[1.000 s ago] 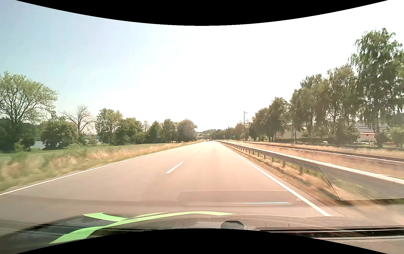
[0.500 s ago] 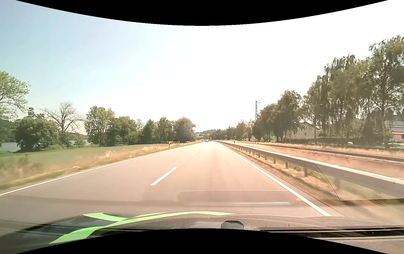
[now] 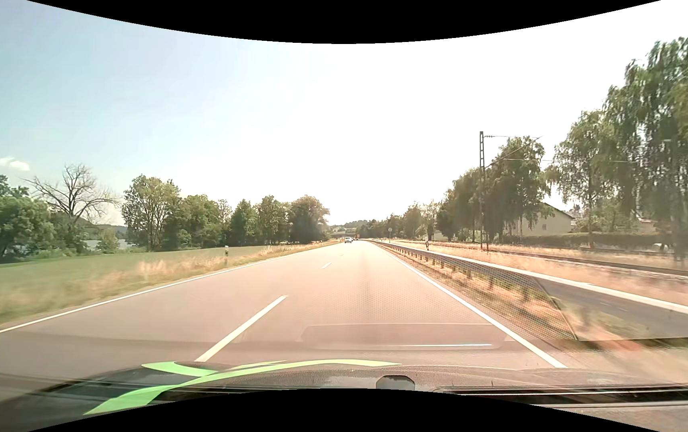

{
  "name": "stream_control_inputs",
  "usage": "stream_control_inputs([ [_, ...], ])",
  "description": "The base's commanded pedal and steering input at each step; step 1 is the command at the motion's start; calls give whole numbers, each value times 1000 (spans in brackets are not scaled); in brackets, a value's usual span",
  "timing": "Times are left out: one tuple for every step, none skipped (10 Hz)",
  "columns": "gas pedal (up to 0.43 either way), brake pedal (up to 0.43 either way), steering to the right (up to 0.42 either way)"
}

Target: Follow the waypoints while adhering to traffic rules and regulations

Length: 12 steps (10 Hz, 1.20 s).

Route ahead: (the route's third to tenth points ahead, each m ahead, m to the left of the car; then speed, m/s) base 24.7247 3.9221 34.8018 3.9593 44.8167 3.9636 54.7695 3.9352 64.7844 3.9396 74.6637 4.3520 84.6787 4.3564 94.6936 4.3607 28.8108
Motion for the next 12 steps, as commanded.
stream_control_inputs([
  [299,0,-1],
  [280,0,-1],
  [248,0,-1],
  [248,0,-1],
  [248,0,-1],
  [260,0,-1],
  [268,0,-1],
  [280,0,-1],
  [287,0,-1],
  [299,0,-1],
  [299,0,-1],
  [311,0,-1],
])
